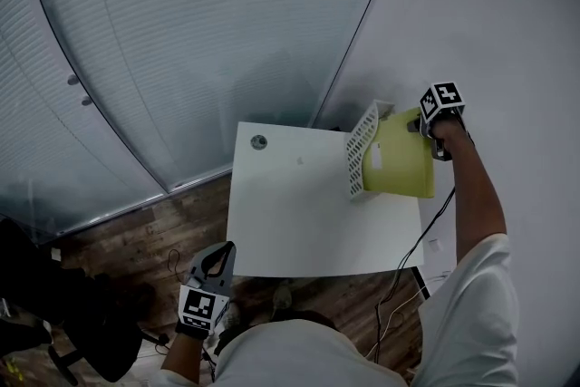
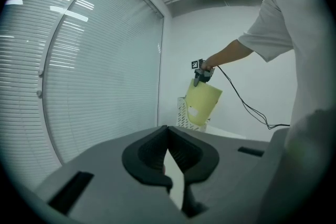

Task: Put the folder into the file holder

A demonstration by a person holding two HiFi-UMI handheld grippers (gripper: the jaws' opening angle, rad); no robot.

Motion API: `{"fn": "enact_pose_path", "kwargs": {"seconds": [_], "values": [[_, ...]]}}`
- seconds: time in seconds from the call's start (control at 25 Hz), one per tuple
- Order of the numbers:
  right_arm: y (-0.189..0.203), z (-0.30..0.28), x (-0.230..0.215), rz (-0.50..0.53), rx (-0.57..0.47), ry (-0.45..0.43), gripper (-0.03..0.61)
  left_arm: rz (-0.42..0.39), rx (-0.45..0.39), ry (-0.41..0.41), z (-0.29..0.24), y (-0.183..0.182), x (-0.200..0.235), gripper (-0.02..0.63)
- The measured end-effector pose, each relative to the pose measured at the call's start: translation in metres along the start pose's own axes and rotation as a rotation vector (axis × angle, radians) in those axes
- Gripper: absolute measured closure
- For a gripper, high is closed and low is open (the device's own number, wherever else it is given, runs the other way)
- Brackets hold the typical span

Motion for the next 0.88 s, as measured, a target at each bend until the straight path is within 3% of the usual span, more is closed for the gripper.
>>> {"fn": "enact_pose_path", "kwargs": {"seconds": [0.44,0.88], "values": [[-0.060,-0.038,0.001,0.041,0.114,-0.023,0.396,0.038,0.050,-0.058,-0.017,0.013,0.006,0.604],[-0.074,-0.104,-0.012,0.018,0.221,-0.063,0.388,0.056,0.083,-0.100,-0.033,0.018,0.011,0.604]]}}
Point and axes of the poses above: the fingertips, and each gripper's own axes: z backward along the fingers, x to its left, y out of its underside, the point moved 8 cm from there along z, backward along the fingers, and after that the axes turned 11 degrees about x, right-handed, at the moved point
